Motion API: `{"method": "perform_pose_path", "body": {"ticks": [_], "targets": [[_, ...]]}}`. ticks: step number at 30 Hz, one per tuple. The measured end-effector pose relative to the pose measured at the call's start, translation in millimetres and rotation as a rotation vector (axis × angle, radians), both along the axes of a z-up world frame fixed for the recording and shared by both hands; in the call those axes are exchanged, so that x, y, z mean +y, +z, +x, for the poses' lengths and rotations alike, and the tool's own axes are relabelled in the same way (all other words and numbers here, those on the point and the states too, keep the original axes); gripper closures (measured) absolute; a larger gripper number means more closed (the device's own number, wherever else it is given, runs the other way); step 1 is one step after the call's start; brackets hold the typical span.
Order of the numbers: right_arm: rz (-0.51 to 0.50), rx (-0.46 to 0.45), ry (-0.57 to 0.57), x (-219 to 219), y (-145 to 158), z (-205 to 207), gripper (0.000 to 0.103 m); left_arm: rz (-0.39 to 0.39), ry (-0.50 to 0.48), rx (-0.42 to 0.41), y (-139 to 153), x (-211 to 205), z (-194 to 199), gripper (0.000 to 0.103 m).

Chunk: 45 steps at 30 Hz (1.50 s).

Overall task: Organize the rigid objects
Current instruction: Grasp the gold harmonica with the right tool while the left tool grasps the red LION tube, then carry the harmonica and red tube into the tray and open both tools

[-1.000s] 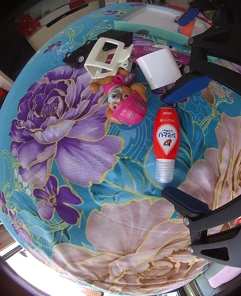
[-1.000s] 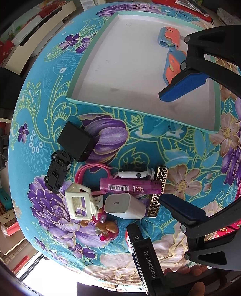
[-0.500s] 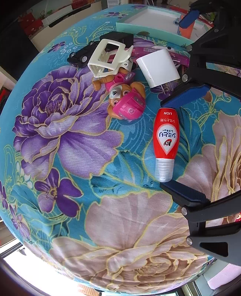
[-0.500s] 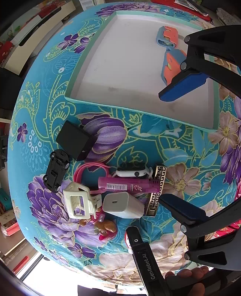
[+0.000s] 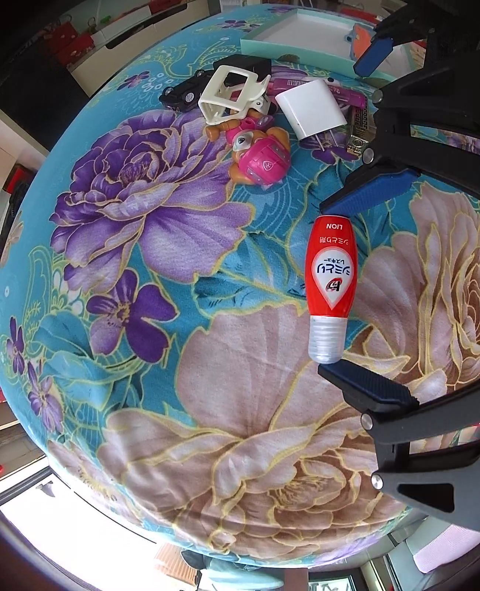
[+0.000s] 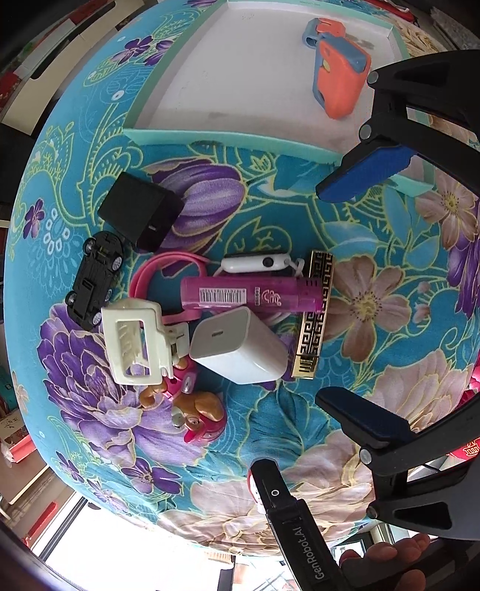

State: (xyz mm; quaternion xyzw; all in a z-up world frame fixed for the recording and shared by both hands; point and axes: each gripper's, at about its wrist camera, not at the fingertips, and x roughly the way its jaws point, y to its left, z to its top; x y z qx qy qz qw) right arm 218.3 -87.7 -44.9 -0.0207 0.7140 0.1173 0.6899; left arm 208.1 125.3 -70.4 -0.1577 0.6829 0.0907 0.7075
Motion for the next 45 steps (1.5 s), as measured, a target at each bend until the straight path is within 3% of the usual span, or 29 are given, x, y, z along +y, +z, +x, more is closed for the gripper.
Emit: {"method": "perform_pose_path", "body": {"ticks": [8,16,27,36,45], "targets": [[-0.020,0.009,-0.047,19,-17,5,0.004,0.003,0.011,0.009,-5,17,-6,0.023],[-0.024,0.030,-0.076,23,-33,9,0.020,0.007,0.011,0.012,-12,26,-3,0.023],[-0.016,0.037,-0.060,14,-31,-2,0.021,0.022,0.008,-0.001,6,13,-15,0.023],[0.007,-0.013,-0.059,-11,15,-17,0.021,0.047,-0.022,-0.062,51,-8,-30,0.023],[0.012,-0.118,-0.116,-64,83,-15,0.021,0.058,-0.087,-0.131,108,-63,-26,0.023]]}}
